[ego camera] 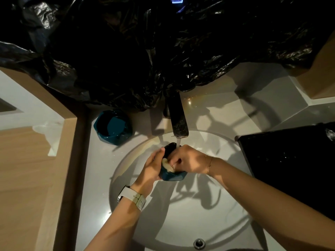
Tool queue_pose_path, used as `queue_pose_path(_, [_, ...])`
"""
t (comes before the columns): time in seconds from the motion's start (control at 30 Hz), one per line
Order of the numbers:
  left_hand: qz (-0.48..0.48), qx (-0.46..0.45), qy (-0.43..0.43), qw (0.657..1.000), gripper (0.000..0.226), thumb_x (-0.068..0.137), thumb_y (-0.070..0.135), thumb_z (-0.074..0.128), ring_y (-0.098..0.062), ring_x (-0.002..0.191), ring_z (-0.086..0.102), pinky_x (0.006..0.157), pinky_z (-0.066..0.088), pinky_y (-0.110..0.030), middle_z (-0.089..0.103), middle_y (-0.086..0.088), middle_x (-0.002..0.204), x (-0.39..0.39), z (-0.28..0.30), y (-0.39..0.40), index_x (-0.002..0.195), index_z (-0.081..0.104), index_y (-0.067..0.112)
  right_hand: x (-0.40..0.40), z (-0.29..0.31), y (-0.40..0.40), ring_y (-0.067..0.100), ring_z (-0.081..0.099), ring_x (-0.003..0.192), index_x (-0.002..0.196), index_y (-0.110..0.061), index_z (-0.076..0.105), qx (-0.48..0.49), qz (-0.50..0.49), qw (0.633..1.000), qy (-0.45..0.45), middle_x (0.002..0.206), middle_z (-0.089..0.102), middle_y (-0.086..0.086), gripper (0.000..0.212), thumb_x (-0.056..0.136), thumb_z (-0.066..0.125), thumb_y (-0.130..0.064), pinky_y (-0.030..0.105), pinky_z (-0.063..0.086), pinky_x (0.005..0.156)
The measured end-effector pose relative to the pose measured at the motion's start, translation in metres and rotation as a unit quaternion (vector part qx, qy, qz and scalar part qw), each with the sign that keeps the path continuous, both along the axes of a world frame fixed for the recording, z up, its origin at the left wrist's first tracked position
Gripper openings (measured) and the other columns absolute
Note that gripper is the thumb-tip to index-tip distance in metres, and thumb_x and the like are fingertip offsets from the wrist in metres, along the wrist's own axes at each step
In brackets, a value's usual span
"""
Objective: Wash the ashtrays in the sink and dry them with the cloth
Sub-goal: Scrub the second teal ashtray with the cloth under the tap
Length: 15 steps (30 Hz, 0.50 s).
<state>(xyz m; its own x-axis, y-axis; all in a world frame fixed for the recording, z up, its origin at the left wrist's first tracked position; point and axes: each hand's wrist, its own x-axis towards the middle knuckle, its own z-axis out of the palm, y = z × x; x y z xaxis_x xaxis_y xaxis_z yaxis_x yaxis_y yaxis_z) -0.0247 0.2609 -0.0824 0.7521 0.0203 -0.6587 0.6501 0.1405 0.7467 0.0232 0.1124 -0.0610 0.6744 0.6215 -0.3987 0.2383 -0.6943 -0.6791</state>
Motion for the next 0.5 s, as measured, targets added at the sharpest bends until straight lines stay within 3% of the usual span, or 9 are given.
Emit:
queue_pose_path(0.1, [0.006,0.007,0.008,1.0,0.031,0.101,0.043,0.046,-0.019,0.096,0.068,0.069,0.06,-0.032,0.069,-0.005,0.114,0.003,-0.001,-0.004,0.123,0.059,0.025,0.008,0.007,-0.004,0.016,0.054,0.068,0.082,-0.005,0.074,-0.068,0.009,0.998,0.011,0.071,0.062,-0.001,0.01,0.082,0.064,-0.005,0.022,0.042,0.065])
queue_pose_path(0.2, [0.01,-0.004,0.027,1.0,0.038,0.1,0.045,0.046,-0.024,0.106,0.066,0.076,0.059,-0.036,0.067,-0.009,0.121,0.003,-0.003,-0.012,0.129,0.057,0.023,0.009,0.01,0.007,0.029,0.062,0.089,0.1,-0.003,0.07,-0.155,-0.015,0.981,-0.112,0.096,0.065,0.013,0.019,0.087,0.056,-0.008,0.026,0.039,0.068])
queue_pose_path(0.3, [0.006,0.0,0.018,1.0,0.041,0.1,0.049,0.043,-0.025,0.108,0.067,0.08,0.059,-0.038,0.068,-0.009,0.12,0.001,-0.007,-0.014,0.13,0.057,0.024,-0.001,-0.003,0.011,0.033,0.062,0.088,0.095,-0.005,0.071,-0.075,-0.048,0.978,-0.188,0.094,0.068,0.015,0.02,0.086,0.053,-0.007,0.031,0.042,0.072])
queue_pose_path(0.4, [0.003,-0.01,0.013,1.0,0.041,0.1,0.051,0.042,-0.021,0.103,0.07,0.079,0.06,-0.037,0.073,-0.006,0.114,0.001,-0.007,-0.009,0.128,0.06,0.027,-0.007,-0.014,0.006,0.023,0.057,0.065,0.069,-0.005,0.071,0.022,-0.057,0.994,-0.095,0.069,0.067,0.008,0.017,0.078,0.058,0.003,0.023,0.041,0.064])
queue_pose_path(0.5, [0.025,-0.013,0.026,0.999,0.035,0.101,0.047,0.043,-0.021,0.101,0.07,0.075,0.059,-0.035,0.072,-0.005,0.112,0.003,-0.007,-0.007,0.123,0.06,0.026,0.0,-0.003,-0.002,0.011,0.053,0.068,0.082,-0.009,0.078,-0.005,-0.04,0.999,-0.011,0.072,0.067,0.0,0.016,0.08,0.065,0.0,0.015,0.038,0.068])
